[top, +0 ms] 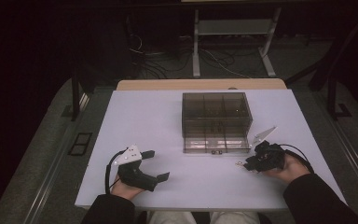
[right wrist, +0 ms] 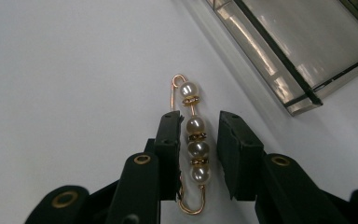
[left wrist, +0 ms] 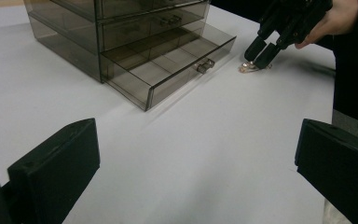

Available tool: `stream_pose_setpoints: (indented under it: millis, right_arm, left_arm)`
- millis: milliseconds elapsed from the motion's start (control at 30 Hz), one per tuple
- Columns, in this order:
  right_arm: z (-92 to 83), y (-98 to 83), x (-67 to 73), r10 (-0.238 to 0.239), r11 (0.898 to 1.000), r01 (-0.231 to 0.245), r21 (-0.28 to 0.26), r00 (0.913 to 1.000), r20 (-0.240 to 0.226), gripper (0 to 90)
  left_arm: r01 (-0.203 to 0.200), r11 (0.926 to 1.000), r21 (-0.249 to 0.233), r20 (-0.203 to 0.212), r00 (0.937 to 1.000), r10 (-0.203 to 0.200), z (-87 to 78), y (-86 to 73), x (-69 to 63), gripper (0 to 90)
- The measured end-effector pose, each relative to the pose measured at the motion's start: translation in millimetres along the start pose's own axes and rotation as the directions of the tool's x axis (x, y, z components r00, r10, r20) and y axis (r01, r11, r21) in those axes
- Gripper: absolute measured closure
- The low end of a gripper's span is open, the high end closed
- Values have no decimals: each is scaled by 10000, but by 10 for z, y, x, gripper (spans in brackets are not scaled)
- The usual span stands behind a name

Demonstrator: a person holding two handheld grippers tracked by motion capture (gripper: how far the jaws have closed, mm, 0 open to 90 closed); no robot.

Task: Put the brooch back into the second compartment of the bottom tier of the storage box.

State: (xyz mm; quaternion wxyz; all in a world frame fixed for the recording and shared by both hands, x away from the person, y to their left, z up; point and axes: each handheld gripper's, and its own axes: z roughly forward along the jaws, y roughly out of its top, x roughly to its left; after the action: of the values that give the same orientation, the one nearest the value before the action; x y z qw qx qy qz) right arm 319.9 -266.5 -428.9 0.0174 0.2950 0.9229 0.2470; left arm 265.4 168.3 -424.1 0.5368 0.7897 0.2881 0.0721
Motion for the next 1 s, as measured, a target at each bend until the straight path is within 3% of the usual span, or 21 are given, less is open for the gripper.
stream_pose_setpoints:
  millis: [300,1000]
  right_arm:
    - [11,-3,4,-9,10000,10,97,10000,-85,779]
    - [-58,0,-22,52,9999,-48,126,9994,-355,799]
  left_arm:
    - [-47,10000,47,70,10000,47,5,0,-3,0]
    - [-81,10000,55,8,10000,81,1,0,-3,0]
